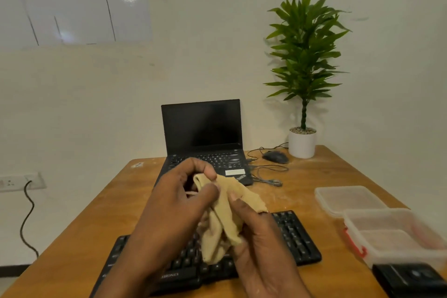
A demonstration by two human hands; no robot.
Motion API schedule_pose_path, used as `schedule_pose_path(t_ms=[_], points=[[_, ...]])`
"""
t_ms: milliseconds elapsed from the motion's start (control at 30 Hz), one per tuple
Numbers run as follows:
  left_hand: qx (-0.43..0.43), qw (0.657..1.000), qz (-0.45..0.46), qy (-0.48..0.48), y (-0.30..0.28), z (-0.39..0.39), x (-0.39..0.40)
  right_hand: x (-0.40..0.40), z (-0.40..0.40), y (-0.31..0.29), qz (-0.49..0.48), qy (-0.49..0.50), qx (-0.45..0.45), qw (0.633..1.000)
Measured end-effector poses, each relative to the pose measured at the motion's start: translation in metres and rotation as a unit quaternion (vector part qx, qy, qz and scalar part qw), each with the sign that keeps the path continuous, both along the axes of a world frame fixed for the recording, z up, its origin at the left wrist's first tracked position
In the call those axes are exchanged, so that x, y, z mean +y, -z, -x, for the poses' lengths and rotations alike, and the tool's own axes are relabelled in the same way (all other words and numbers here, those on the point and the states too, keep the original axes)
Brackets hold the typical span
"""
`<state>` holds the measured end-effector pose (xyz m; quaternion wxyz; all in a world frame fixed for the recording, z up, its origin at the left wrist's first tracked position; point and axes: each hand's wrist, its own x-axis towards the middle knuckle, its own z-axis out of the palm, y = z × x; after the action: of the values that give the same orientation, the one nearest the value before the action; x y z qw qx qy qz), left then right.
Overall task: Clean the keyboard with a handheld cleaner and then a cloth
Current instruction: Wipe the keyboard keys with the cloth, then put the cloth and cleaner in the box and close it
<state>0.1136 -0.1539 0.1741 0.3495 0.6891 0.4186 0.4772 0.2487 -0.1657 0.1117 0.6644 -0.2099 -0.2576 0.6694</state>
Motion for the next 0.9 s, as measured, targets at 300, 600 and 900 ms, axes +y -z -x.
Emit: schedule_pose_path(t_ms=[300, 600, 900], points=[[-0.239, 0.950, 0.172, 0.102, -0.006, -0.040, 0.006, -0.015, -0.039, -0.008, 0.023, -0.048, 0.090, 0.995], [-0.351, 0.907, 0.221, 0.068, 0.009, -0.082, 0.013, -0.011, -0.086, -0.014, 0.008, 0.046, 0.004, 0.999], [-0.281, 0.907, 0.272, 0.154, 0.030, -0.131, 0.011, -0.015, -0.162, -0.024, 0.019, 0.249, -0.210, 0.945]])
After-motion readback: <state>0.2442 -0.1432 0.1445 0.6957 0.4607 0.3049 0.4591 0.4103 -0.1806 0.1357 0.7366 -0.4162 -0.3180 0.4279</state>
